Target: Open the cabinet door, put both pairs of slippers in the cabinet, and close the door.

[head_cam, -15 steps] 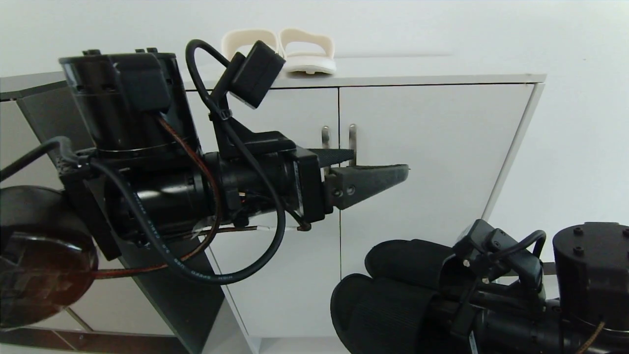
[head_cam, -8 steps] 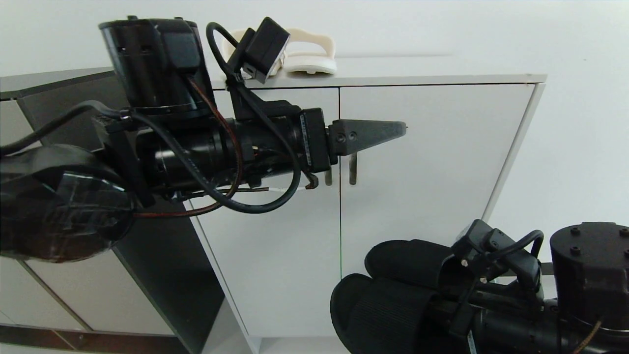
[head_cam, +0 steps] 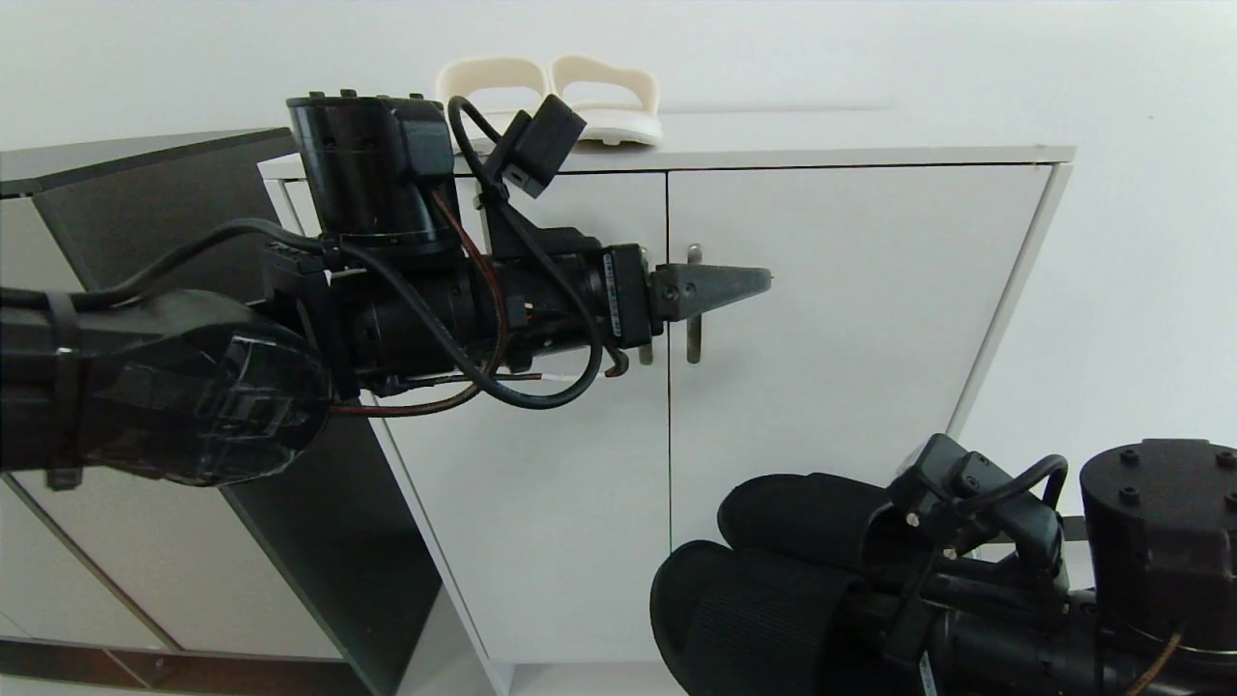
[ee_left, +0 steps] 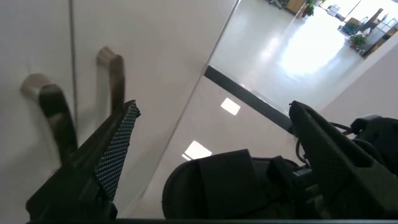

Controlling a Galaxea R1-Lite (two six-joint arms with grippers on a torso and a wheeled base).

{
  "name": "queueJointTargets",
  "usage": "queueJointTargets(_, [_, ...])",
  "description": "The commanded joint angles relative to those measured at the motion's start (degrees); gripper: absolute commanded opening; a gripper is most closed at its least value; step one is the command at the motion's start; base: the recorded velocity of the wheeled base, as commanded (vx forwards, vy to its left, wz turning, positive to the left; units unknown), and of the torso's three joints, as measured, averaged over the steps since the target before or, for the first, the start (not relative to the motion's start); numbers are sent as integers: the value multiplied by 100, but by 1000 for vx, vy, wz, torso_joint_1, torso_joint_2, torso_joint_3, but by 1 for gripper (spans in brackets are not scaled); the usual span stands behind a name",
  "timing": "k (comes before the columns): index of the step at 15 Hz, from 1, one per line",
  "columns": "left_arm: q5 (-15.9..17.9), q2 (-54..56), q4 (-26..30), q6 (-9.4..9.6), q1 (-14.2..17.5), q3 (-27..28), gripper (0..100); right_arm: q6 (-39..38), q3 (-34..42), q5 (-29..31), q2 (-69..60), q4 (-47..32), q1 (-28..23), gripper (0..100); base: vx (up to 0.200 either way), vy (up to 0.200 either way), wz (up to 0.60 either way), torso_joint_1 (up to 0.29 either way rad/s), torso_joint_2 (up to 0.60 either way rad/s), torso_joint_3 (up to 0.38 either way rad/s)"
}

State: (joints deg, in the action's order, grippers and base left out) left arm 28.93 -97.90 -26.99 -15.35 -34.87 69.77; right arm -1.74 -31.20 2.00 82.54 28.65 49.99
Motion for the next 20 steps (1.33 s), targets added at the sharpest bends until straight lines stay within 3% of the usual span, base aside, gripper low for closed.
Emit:
queueJointTargets(1, [-1,-80,-8,14,85,2,100,-1,-1,2,7,0,2,0,0,0,0,0,0,0])
queueJointTargets(4, [-10,-203,-8,137,164,28,100,-1,-1,2,-1,0,2,0,0,0,0,0,0,0])
queueJointTargets(13, [-98,-801,-26,146,173,512,100,-1,-1,2,-10,0,2,0,0,0,0,0,0,0])
queueJointTargets(14, [-124,-809,-26,146,173,512,0,-1,-1,2,-10,0,2,0,0,0,0,0,0,0])
queueJointTargets(20, [-107,-458,-34,146,164,125,0,-37,8,-297,-80,-17,19,0,0,0,0,0,0,0])
